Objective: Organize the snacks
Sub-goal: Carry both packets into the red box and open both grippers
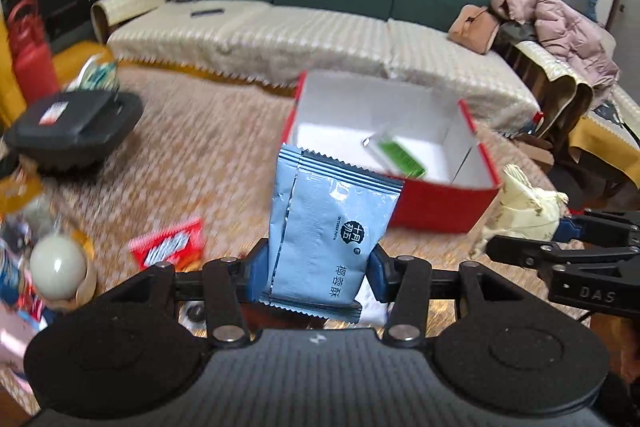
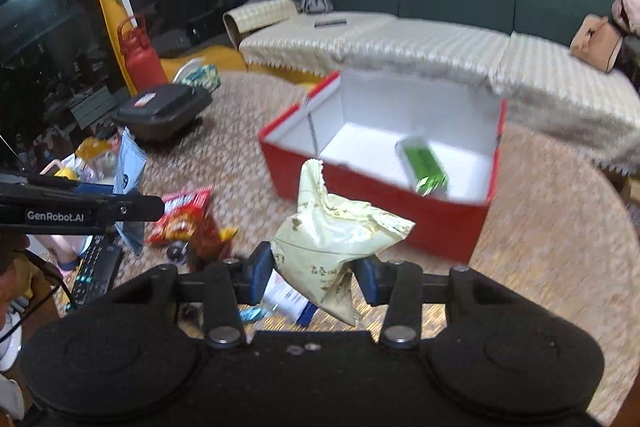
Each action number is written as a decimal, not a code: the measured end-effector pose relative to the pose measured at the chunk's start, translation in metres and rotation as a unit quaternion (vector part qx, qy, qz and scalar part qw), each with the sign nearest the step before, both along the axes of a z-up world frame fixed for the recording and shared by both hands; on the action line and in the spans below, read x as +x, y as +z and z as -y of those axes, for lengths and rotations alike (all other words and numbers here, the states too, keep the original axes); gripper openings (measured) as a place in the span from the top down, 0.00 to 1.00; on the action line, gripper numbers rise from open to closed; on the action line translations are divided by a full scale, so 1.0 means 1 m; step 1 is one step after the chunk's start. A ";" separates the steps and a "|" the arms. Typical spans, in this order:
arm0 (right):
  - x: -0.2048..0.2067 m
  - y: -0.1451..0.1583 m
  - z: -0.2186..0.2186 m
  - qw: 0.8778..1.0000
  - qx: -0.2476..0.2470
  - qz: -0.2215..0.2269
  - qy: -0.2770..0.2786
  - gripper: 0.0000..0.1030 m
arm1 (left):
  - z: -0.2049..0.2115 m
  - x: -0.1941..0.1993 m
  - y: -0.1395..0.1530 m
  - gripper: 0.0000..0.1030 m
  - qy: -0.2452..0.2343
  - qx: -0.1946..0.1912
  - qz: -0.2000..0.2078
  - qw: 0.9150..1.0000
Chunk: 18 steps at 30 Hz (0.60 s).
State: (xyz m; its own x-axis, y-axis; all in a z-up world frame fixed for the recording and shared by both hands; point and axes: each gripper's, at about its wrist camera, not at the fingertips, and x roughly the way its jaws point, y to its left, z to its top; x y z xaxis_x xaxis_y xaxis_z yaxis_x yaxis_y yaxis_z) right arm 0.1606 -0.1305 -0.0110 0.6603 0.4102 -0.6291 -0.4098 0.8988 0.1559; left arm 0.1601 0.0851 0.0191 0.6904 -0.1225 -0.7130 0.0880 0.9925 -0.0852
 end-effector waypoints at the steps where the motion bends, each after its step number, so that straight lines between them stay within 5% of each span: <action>1: 0.004 0.004 0.003 1.000 -0.002 0.007 -0.002 0.58 | 0.006 0.005 0.005 0.53 -0.002 0.003 0.004 1.000; 10: 0.052 0.024 0.032 0.999 -0.013 0.032 -0.025 0.58 | 0.052 0.064 0.025 0.53 -0.017 0.010 0.014 1.000; 18: 0.102 0.008 0.039 0.999 -0.039 0.016 -0.029 0.58 | 0.074 0.124 0.003 0.53 -0.010 0.029 -0.012 0.999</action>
